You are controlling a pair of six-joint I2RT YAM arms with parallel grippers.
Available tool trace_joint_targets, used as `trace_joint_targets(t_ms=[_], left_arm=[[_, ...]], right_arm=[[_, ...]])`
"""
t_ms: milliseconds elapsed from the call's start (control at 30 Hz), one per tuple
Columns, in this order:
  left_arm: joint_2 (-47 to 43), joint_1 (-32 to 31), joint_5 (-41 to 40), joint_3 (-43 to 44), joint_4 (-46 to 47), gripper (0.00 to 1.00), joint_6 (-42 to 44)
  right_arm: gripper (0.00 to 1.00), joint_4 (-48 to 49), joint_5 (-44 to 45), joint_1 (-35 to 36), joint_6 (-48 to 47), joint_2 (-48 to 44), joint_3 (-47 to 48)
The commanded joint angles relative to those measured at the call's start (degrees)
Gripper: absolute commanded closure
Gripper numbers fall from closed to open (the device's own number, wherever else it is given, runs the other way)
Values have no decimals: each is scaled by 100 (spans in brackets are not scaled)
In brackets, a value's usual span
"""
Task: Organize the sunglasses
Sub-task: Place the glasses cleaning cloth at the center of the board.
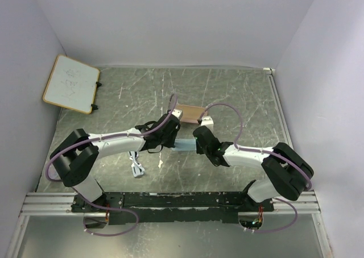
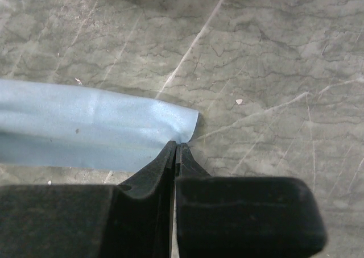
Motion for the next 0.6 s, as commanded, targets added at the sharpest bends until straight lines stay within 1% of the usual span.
trace_joint_targets(t_ms=[0, 67, 267, 333, 567], left_arm=[[-202, -108, 165, -110, -231, 87, -106], [-212, -120, 60, -110, -325, 79, -126], [-354, -119, -128, -165, -436, 67, -136], [-310, -115, -152, -151, -423, 65, -121], [-52, -97, -169, 8, -147, 65, -62]], right_arm=[[100, 48, 105, -25, 19, 43, -38], [100, 54, 113, -25, 12, 65, -25], [100, 56, 132, -25, -7, 92, -13], [100, 75, 115, -23, -7, 101, -22], [100, 10, 118, -25, -145, 101, 29]])
